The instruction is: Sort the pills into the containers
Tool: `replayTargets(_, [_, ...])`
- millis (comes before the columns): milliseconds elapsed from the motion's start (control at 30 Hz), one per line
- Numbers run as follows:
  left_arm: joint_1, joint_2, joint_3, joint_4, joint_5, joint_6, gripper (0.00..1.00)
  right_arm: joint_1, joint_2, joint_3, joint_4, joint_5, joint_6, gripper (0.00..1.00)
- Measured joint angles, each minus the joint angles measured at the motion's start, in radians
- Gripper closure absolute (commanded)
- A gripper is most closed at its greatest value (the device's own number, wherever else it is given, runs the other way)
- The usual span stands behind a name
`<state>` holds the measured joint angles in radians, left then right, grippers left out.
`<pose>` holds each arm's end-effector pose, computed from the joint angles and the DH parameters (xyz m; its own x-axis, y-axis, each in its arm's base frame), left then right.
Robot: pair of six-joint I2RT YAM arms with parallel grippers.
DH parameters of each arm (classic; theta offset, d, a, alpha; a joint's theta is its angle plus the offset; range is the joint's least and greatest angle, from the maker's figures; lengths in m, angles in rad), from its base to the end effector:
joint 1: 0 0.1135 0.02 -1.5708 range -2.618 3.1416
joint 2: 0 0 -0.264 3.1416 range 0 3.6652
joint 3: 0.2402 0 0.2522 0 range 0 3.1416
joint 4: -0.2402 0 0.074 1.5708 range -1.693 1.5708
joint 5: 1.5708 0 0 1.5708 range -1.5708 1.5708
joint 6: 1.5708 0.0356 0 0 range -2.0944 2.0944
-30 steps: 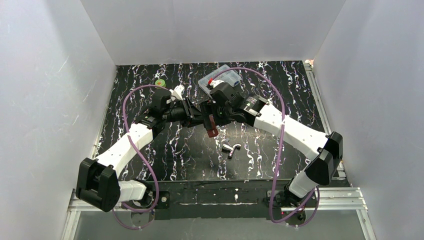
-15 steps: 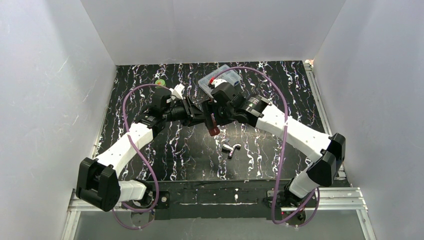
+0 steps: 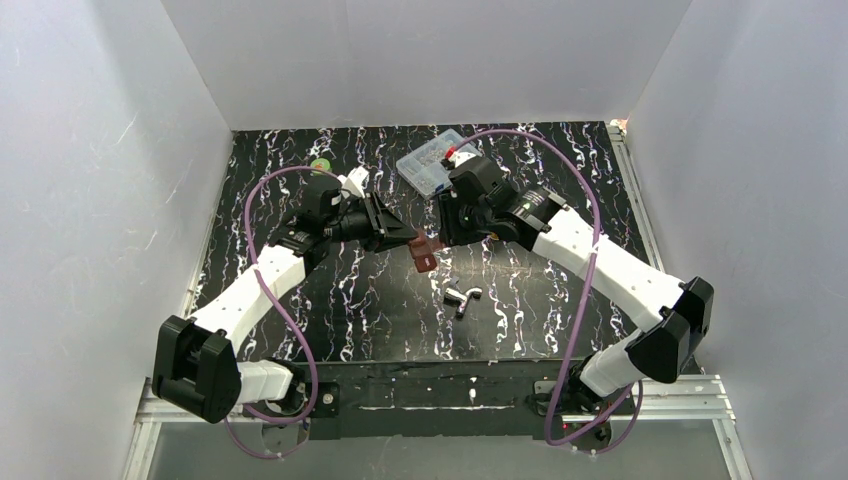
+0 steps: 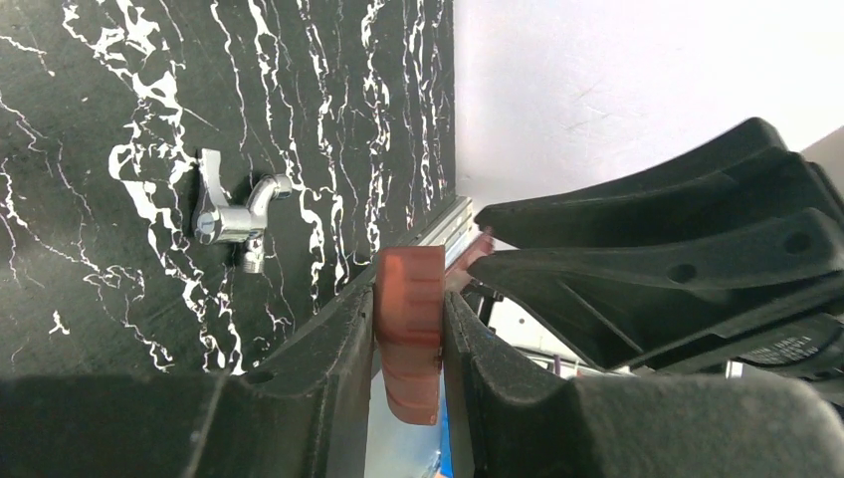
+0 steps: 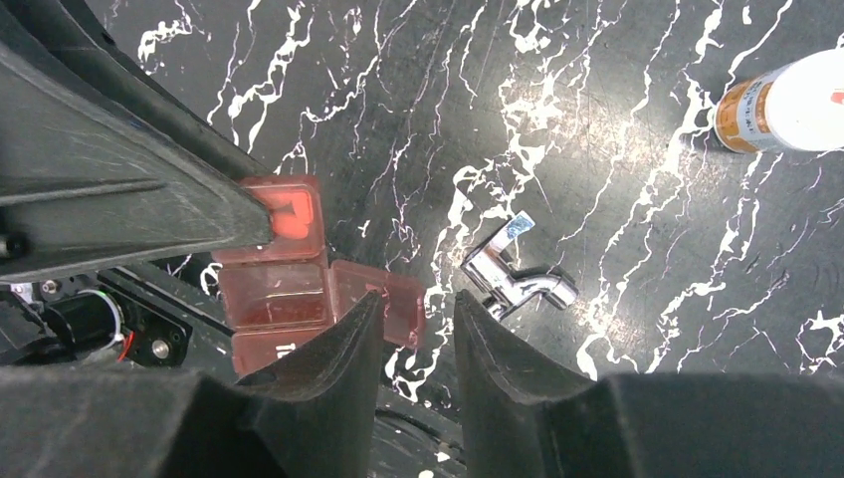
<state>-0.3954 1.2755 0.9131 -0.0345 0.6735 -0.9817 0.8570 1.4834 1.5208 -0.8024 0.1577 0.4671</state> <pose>0.2567 -0.1312 0.2960 -0.8899 -0.3328 -0.3120 0.1656 0.4015 -0.9008 0.2126 0.2369 0.3700 -0.7076 -0.1377 -0.6931 -0.3961 0.8895 0.2277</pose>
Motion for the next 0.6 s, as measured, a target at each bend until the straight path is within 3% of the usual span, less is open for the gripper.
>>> replayTargets(233, [0.004, 0.000, -0.017, 0.080, 0.019, -0.031, 1.00, -0.018, -0.010, -0.064, 0.020, -0.033, 0.002, 0.61])
replayTargets(600, [0.007, 0.000, -0.039, 0.097, 0.023, -0.013, 1.00, -0.075, -0.043, -0.087, 0.058, -0.131, 0.023, 0.41])
